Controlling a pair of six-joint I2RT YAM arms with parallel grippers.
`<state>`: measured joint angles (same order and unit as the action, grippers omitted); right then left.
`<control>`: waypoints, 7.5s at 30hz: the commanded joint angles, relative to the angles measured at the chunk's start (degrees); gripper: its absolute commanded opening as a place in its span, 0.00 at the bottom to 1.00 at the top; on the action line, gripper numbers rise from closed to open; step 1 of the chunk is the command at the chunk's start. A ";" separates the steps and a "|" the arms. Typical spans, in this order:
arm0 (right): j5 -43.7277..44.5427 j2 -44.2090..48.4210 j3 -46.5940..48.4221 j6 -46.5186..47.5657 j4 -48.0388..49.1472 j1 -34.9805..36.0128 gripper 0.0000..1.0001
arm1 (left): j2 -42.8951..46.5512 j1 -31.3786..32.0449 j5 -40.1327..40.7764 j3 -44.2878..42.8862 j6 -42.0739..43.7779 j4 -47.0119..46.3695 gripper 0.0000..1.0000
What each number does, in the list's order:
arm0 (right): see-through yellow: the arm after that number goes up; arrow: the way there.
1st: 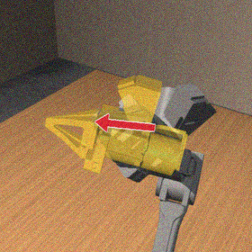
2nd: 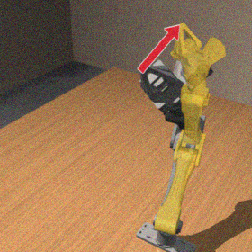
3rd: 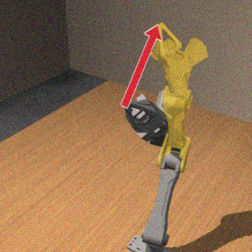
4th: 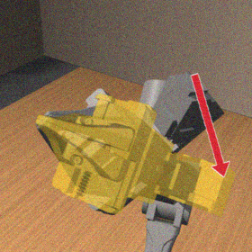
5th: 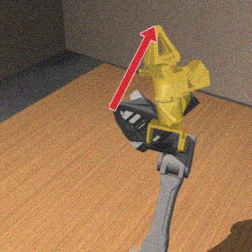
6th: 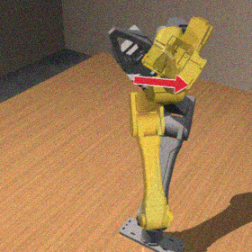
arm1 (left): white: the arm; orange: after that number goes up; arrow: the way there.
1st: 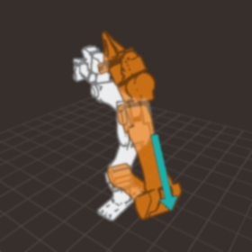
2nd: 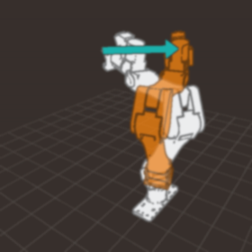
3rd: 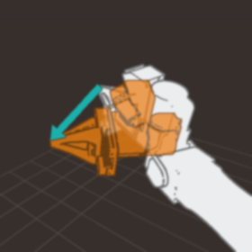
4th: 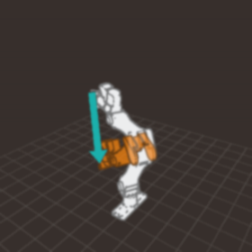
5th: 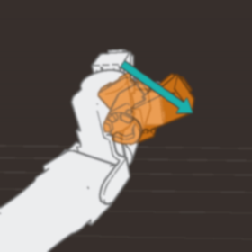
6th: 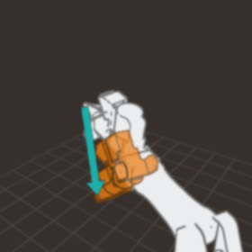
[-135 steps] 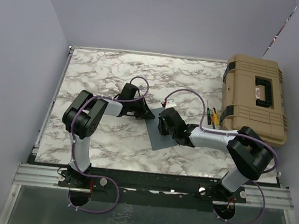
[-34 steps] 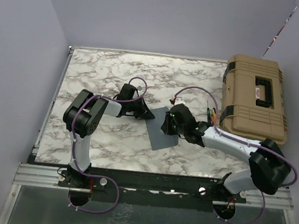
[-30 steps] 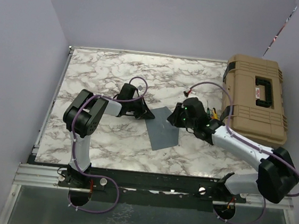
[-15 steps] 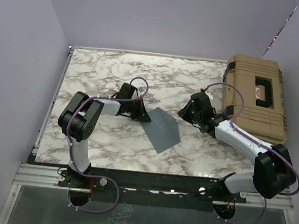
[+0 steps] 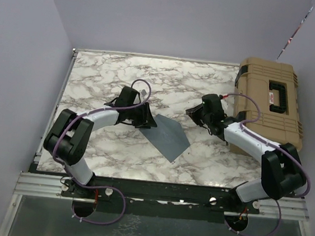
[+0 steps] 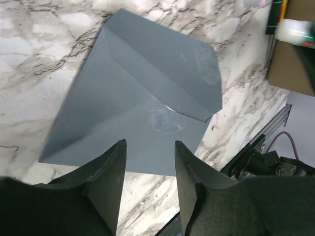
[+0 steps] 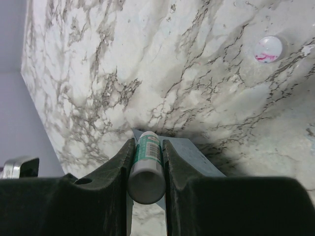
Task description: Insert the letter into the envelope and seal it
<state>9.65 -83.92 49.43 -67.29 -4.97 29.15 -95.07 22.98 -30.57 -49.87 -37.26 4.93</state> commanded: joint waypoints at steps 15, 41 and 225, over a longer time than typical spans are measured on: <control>1.01 -10.60 -7.83 -24.10 10.47 -0.32 0.15 | 4.39 0.16 1.06 -0.09 0.23 1.19 0.52; -4.84 -1.67 -4.55 4.97 -1.57 -0.35 0.18 | -3.15 0.94 3.61 -1.90 3.94 0.79 0.01; 3.72 -29.01 26.31 37.23 -17.86 19.46 0.10 | -21.21 -1.79 1.89 -3.92 -1.24 -1.33 0.00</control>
<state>15.18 -110.78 74.28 -30.83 -23.94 48.99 -111.44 21.43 -36.95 -56.23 -42.59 -4.80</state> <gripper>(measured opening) 0.108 0.002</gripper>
